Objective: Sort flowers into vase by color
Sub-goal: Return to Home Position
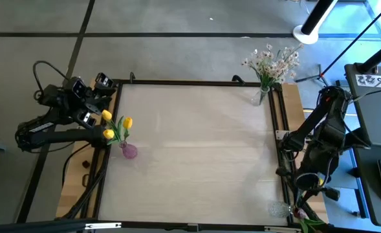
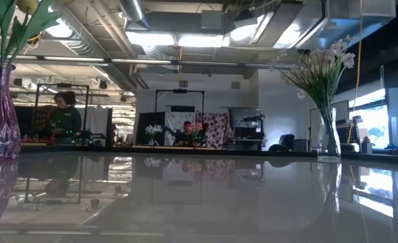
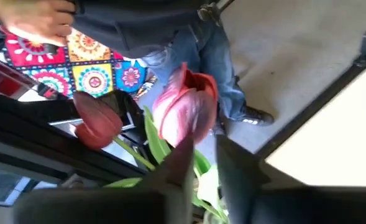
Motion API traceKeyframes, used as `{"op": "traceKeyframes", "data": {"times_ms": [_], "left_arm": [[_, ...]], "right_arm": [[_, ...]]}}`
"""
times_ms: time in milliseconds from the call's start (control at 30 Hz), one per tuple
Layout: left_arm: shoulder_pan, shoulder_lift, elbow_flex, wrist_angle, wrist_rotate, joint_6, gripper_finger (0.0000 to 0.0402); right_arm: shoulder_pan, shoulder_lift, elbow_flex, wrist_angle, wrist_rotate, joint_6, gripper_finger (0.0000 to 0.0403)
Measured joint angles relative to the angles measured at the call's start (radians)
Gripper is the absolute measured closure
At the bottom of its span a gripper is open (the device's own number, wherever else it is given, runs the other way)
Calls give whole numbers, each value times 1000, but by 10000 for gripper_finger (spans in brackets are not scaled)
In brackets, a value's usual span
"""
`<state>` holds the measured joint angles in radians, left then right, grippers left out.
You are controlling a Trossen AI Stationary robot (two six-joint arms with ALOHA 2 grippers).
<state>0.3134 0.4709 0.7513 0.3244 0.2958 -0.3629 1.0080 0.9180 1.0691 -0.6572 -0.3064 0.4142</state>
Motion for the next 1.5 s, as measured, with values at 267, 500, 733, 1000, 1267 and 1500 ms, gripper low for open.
{"op": "traceKeyframes", "data": {"times_ms": [267,500,733,1000,1267,1500], "left_arm": [[0,0,0,1,0,-23,262],[0,0,0,6,0,-23,262],[0,-11,0,8,0,-28,262],[0,-43,0,7,0,-27,262],[0,-43,0,-7,2,-12,262],[0,-43,0,-88,12,8,262]], "right_arm": [[0,15,0,168,-28,79,381],[0,14,0,217,-19,232,336],[0,14,-1,325,-34,259,295],[0,14,-1,556,28,337,293],[-6,-20,-7,611,198,226,340],[-232,-99,-207,747,129,177,385]]}}
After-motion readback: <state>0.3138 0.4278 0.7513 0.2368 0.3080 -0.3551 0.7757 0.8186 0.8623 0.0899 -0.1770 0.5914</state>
